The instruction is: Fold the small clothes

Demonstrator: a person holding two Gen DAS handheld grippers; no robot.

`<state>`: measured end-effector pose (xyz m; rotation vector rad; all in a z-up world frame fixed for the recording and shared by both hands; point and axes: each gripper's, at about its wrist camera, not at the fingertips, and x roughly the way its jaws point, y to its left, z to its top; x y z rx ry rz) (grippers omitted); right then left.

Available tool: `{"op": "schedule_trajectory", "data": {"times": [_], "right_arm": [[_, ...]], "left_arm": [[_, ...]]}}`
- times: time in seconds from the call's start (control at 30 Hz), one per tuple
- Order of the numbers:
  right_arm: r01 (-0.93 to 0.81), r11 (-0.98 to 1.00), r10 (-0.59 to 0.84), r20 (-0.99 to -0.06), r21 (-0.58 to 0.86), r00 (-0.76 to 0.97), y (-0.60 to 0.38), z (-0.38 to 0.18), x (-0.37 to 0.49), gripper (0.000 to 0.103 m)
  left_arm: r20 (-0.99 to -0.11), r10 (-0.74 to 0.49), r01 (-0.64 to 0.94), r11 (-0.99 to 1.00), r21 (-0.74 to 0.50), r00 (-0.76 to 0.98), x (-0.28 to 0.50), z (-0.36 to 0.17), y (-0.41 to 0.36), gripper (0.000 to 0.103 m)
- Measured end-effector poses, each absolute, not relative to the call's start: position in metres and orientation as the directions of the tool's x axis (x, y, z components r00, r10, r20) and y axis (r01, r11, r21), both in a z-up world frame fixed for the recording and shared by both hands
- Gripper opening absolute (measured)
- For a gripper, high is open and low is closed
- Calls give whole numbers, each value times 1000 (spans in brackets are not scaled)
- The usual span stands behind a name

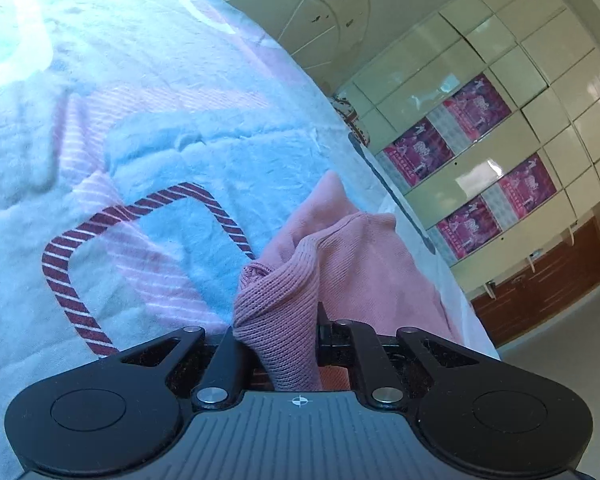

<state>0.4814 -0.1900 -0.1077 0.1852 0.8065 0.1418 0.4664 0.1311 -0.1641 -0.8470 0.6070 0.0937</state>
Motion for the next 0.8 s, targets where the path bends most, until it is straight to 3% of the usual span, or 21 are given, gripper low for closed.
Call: {"op": "schedule_trajectory", "data": {"times": [0.13, 0.27, 0.4, 0.5, 0.57, 0.73, 0.8], "right_arm": [[-66, 976, 199, -742, 205, 640, -189, -121, 489, 5], [-100, 978, 204, -736, 183, 646, -189, -123, 489, 4], [-130, 979, 204, -725, 157, 658, -188, -125, 489, 2], [-141, 976, 219, -710, 169, 669, -192, -127, 488, 2], [-139, 971, 237, -703, 196, 670, -196, -127, 488, 2], [-147, 946, 312, -696, 288, 647, -212, -125, 492, 2], [-124, 922, 350, -654, 367, 671, -234, -115, 483, 8]], "left_arm": [[-483, -186, -319, 546, -775, 856, 465, -181, 145, 12], [-491, -197, -327, 533, -780, 849, 471, -184, 147, 11], [-443, -188, -295, 517, -804, 877, 466, -177, 148, 9], [-506, -201, -345, 523, -779, 839, 477, -184, 146, 9], [-492, -199, -352, 483, -802, 848, 477, -184, 148, 8], [-378, -238, -152, 635, -758, 895, 483, -117, 105, 8], [-345, -293, -46, 698, -714, 892, 490, -86, 70, 8]]}}
